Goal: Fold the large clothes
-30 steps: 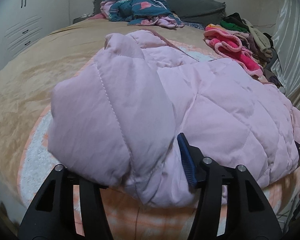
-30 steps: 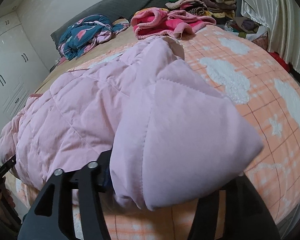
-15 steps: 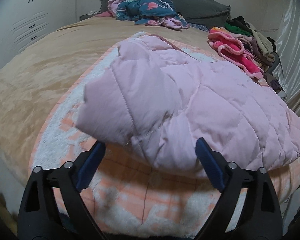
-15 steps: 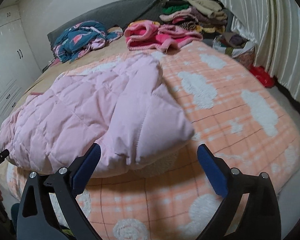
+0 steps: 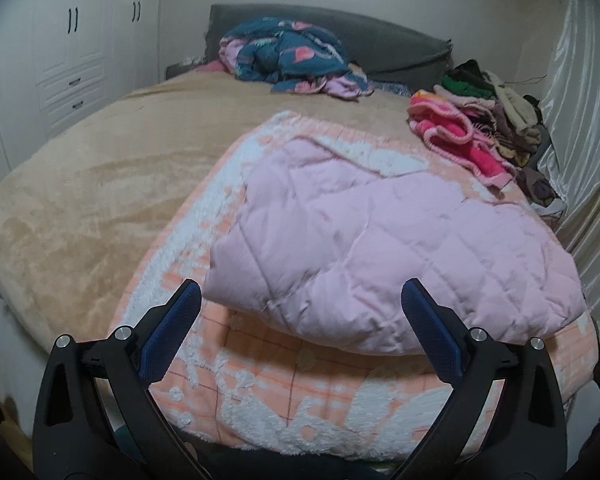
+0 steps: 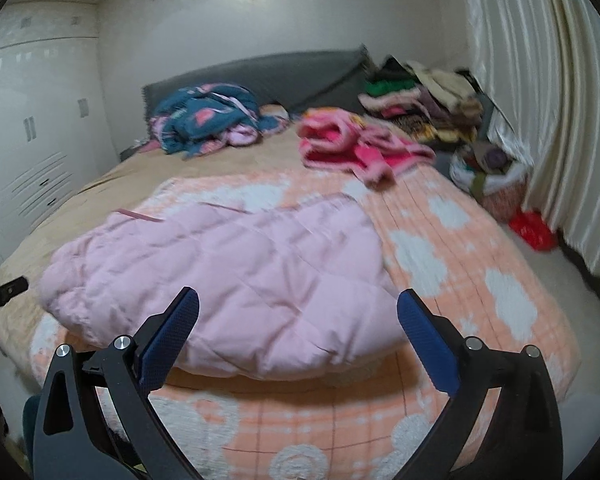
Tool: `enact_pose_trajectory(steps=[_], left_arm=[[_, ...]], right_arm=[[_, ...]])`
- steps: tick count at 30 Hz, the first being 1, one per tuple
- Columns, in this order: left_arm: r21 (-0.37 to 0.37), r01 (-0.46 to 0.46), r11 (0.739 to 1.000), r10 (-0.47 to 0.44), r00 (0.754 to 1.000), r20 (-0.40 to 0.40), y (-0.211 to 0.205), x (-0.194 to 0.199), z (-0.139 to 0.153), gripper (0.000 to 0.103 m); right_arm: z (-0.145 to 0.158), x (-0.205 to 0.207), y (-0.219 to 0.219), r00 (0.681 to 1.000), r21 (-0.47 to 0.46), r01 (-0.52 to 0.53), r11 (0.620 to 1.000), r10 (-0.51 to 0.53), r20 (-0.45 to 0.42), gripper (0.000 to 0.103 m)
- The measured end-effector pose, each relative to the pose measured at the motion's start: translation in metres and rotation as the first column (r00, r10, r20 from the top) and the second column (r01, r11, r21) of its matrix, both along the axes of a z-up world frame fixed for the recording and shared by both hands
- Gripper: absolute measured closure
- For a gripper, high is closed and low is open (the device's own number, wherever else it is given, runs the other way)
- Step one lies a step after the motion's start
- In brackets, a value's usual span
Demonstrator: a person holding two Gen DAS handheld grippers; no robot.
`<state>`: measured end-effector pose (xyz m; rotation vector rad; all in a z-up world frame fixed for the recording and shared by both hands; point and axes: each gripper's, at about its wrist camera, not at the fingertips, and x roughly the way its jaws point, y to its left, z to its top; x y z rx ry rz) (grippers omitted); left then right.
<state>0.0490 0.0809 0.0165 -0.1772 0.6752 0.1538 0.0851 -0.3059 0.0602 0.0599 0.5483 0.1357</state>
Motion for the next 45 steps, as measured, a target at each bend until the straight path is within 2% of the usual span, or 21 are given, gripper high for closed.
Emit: enact_pose_trajectory(steps=[8,15,18,22,34,45], left_arm=[[0.029,0.061,0.998,-0.063,0.996,0.066,-0.025,-0.020,0.025,0.009],[0.053,0.121,0.991,-0.125,0.988,0.086,-0.053,-0.035,0.027,0.009],[0.046,0.140,0.989,-0.144,0.986,0.089,-0.062,-0.041,0.023,0.009],[0.051,0.164,0.985,-0.167,0.983,0.076,-0.074,-0.049,0.014,0.009],[0.039,0.188,0.981,-0.189,0.982,0.030,-0.083,-0.054,-0.004,0.009],[0.059,0.180,0.982,-0.182,0.983,0.029,-0.081,-0.055,-0.006,0.009]], right_arm=[[0.035,-0.035,0.041,0.989,-0.035,-0.101,0.994,0.104,0.108,0.004],[0.036,-0.060,0.074,0.972,-0.035,-0.184,0.982,0.187,0.141,0.004],[0.035,-0.068,0.080,0.970,-0.061,-0.181,0.982,0.188,0.151,0.004],[0.026,-0.075,0.080,0.974,-0.023,-0.190,0.981,0.192,0.122,0.004],[-0.006,-0.076,0.085,0.983,-0.005,-0.180,0.984,0.180,0.016,0.004],[-0.008,-0.075,0.079,0.987,0.007,-0.160,0.987,0.160,0.017,0.004]])
